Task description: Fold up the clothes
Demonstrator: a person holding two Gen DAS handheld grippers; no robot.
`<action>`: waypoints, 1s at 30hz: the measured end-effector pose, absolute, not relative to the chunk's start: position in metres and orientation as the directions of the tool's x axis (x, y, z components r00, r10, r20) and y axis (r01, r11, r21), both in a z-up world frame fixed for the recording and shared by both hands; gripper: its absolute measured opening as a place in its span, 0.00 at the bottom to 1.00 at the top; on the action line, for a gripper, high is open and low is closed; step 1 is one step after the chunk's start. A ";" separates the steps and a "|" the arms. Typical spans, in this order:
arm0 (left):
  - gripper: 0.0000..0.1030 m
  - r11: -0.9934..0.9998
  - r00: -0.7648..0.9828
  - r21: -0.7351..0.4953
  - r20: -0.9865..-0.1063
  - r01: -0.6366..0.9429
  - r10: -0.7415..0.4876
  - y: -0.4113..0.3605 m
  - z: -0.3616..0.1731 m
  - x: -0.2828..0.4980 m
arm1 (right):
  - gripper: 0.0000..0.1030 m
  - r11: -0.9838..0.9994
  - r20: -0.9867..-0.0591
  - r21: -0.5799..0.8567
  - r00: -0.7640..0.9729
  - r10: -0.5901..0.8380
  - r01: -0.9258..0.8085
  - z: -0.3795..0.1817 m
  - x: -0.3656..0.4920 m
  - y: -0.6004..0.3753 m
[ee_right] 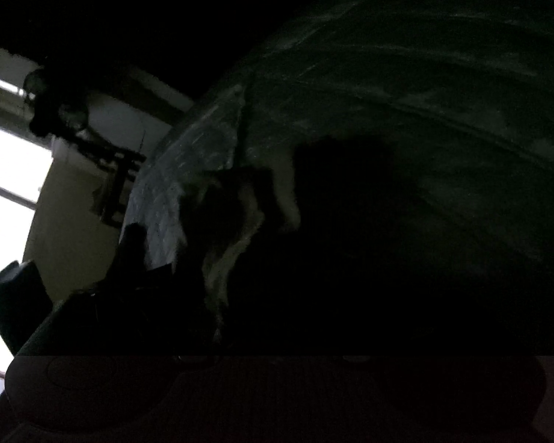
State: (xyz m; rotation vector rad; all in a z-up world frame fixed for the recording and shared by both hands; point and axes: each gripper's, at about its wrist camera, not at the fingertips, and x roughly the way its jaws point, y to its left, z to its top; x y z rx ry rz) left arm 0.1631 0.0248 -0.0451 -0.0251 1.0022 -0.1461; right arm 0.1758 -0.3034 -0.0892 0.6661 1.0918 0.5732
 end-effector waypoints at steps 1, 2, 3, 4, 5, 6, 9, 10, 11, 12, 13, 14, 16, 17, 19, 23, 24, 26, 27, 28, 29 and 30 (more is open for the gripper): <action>0.55 0.990 0.528 -0.093 -0.839 0.105 -0.135 0.026 -0.046 0.163 | 0.97 0.673 -0.606 0.731 0.350 0.714 -0.109 -0.089 0.177 -0.301; 0.57 0.990 0.526 -0.098 -0.840 0.099 -0.136 0.027 -0.046 0.163 | 0.97 0.679 -0.610 0.723 0.345 0.714 -0.126 -0.088 0.177 -0.298; 0.57 0.990 0.524 -0.103 -0.841 0.093 -0.136 0.028 -0.047 0.162 | 0.97 0.687 -0.615 0.712 0.342 0.711 -0.146 -0.087 0.177 -0.296; 0.59 0.990 0.522 -0.107 -0.842 0.087 -0.137 0.029 -0.047 0.162 | 0.97 0.699 -0.623 0.695 0.343 0.703 -0.171 -0.084 0.175 -0.292; 0.60 0.991 0.521 -0.107 -0.843 0.084 -0.136 0.030 -0.047 0.163 | 0.97 0.719 -0.638 0.663 0.346 0.688 -0.209 -0.081 0.173 -0.286; 0.62 0.991 0.520 -0.104 -0.844 0.083 -0.132 0.030 -0.047 0.163 | 0.95 0.747 -0.660 0.614 0.353 0.663 -0.255 -0.078 0.170 -0.279; 0.67 0.992 0.521 -0.103 -0.844 0.073 -0.126 0.032 -0.049 0.163 | 0.94 0.808 -0.721 0.477 0.371 0.585 -0.347 -0.071 0.162 -0.258; 0.68 0.992 0.520 -0.107 -0.845 0.068 -0.127 0.033 -0.049 0.163 | 0.93 0.815 -0.724 0.479 0.379 0.576 -0.326 -0.070 0.162 -0.262; 0.69 0.992 0.519 -0.112 -0.845 0.063 -0.128 0.034 -0.050 0.163 | 0.88 0.823 -0.727 0.480 0.387 0.568 -0.305 -0.069 0.162 -0.265; 0.71 0.991 0.517 -0.120 -0.846 0.057 -0.132 0.036 -0.051 0.164 | 0.73 0.829 -0.730 0.482 0.394 0.558 -0.283 -0.069 0.162 -0.269; 0.71 0.990 0.513 -0.135 -0.847 0.048 -0.140 0.038 -0.052 0.164 | 0.64 0.833 -0.728 0.494 0.403 0.554 -0.252 -0.069 0.163 -0.275; 0.72 0.988 0.507 -0.149 -0.849 0.038 -0.147 0.040 -0.052 0.165 | 0.51 0.829 -0.721 0.521 0.415 0.555 -0.204 -0.072 0.162 -0.287; 0.74 0.985 0.496 -0.171 -0.854 0.016 -0.156 0.044 -0.053 0.167 | 0.36 0.835 -0.723 0.538 0.445 0.528 -0.118 -0.074 0.162 -0.306; 0.74 0.984 0.492 -0.180 -0.855 0.008 -0.161 0.046 -0.053 0.167 | 0.24 0.873 -0.752 0.477 0.468 0.465 -0.100 -0.071 0.160 -0.308; 0.75 0.983 0.490 -0.185 -0.856 0.003 -0.163 0.047 -0.053 0.167 | 0.30 0.886 -0.738 0.454 0.518 0.433 -0.094 -0.062 0.157 -0.310; 0.81 0.984 0.488 -0.176 -0.860 -0.005 -0.151 0.046 -0.054 0.167 | 0.30 0.805 -0.614 0.533 0.537 0.579 -0.259 -0.041 0.155 -0.289; 0.83 0.984 0.486 -0.180 -0.860 -0.010 -0.153 0.047 -0.055 0.167 | 0.42 0.817 -0.653 0.516 0.498 0.570 -0.258 -0.047 0.158 -0.278; 0.85 0.982 0.483 -0.188 -0.861 -0.016 -0.157 0.049 -0.056 0.167 | 0.49 0.874 -0.751 0.419 0.448 0.485 -0.245 -0.062 0.161 -0.266; 0.86 0.982 0.483 -0.190 -0.861 -0.016 -0.159 0.050 -0.056 0.167 | 0.49 0.878 -0.758 0.403 0.444 0.478 -0.257 -0.064 0.160 -0.267; 0.87 0.982 0.482 -0.190 -0.861 -0.016 -0.159 0.050 -0.057 0.167 | 0.50 0.882 -0.762 0.401 0.444 0.472 -0.249 -0.064 0.160 -0.271; 0.87 0.982 0.482 -0.188 -0.862 -0.016 -0.157 0.050 -0.057 0.167 | 0.67 0.887 -0.764 0.412 0.452 0.462 -0.210 -0.064 0.160 -0.281; 0.88 0.983 0.483 -0.184 -0.862 -0.015 -0.154 0.049 -0.056 0.167 | 0.82 0.891 -0.767 0.425 0.458 0.450 -0.163 -0.066 0.160 -0.291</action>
